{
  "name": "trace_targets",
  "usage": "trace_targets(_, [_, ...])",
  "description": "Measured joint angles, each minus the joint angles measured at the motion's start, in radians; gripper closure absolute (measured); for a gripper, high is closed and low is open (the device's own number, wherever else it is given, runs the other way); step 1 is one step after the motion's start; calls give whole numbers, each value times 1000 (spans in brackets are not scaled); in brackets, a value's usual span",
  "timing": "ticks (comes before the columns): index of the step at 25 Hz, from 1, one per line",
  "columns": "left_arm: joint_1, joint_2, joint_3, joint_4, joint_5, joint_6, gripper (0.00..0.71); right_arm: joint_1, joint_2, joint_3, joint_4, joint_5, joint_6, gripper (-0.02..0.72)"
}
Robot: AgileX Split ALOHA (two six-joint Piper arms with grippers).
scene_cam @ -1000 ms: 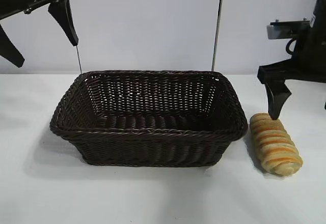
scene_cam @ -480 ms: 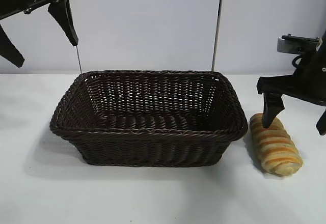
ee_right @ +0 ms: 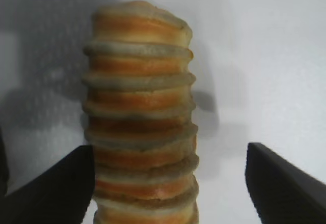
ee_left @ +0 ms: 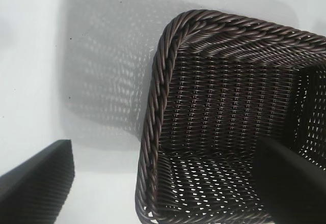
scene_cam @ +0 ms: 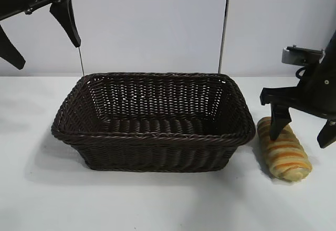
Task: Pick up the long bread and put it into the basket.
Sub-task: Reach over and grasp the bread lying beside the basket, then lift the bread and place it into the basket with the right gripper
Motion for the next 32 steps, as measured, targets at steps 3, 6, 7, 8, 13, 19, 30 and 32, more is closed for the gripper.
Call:
trace_targets(3, [0,0,0,0,0,0,25,0,11,-1,-1,-3,6,643])
trace_targets(6, [0,0,0,0,0,0,25,0,13,-1,-3,-5,7,650])
trace_targets(7, [0,0,0,0,0,0,25,0,11,-1,-3,-5,7,650])
trace_targets(8, [0,0,0,0,0,0,25,0,8,-1,-3,-3,7,650])
trace_targets(13, [0,0,0,0,0,0,25,0,-38,-1,-21,37,7,657])
trace_targets(19, [0,0,0,0,0,0,25,0,-152,-38,-30,110,7,659])
trace_targets(30, [0,0,0,0,0,0,25,0,-196,-312,25,296,-250,659])
trace_targets(32, [0,0,0,0,0,0,25,0,-196,-349,77,304,-373,659])
